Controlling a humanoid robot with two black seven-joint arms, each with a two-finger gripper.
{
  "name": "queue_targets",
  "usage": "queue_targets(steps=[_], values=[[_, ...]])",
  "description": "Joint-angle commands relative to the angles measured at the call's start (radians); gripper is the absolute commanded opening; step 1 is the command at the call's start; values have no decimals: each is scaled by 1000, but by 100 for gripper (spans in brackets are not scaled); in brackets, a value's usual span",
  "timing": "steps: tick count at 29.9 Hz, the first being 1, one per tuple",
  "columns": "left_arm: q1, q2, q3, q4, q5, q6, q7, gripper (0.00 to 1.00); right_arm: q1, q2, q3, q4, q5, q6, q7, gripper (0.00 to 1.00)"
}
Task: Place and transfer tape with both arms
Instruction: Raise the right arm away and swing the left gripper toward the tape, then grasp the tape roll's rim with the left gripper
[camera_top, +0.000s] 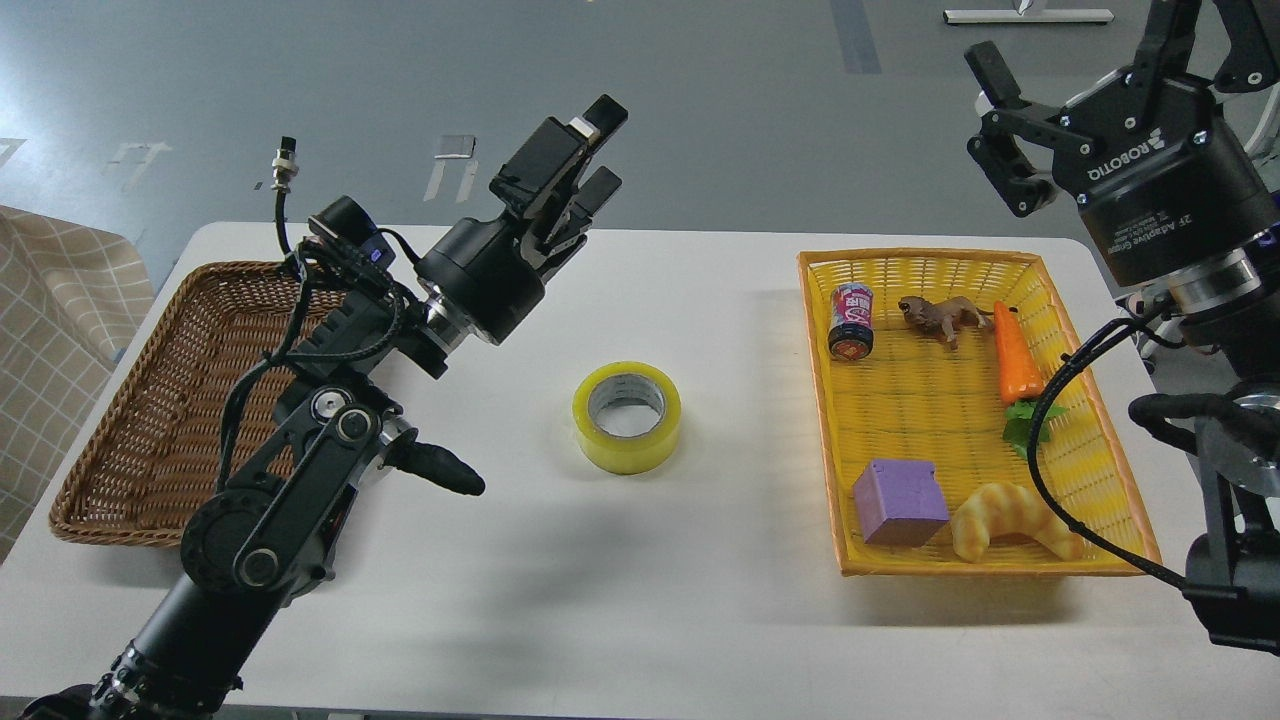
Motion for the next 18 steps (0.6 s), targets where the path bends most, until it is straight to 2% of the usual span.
queue_targets(steps=[1, 5, 9, 13, 18], values=[[-32, 29, 47, 38, 220, 20, 4, 98, 1, 7, 5, 8, 2, -1, 0, 100], [-59, 51, 98, 64, 417, 22, 3, 98, 4, 7, 6, 8, 2, -3, 0, 100], [-93, 59, 213, 96, 649, 20, 14, 98, 4, 7, 9, 10, 2, -3, 1, 100], [-119, 62, 264, 156, 649, 20, 40, 98, 4, 7, 11, 15, 3, -4, 3, 100], [-156, 118, 385, 196, 649, 20, 41, 98, -7, 4, 20, 22, 3, -4, 1, 100]])
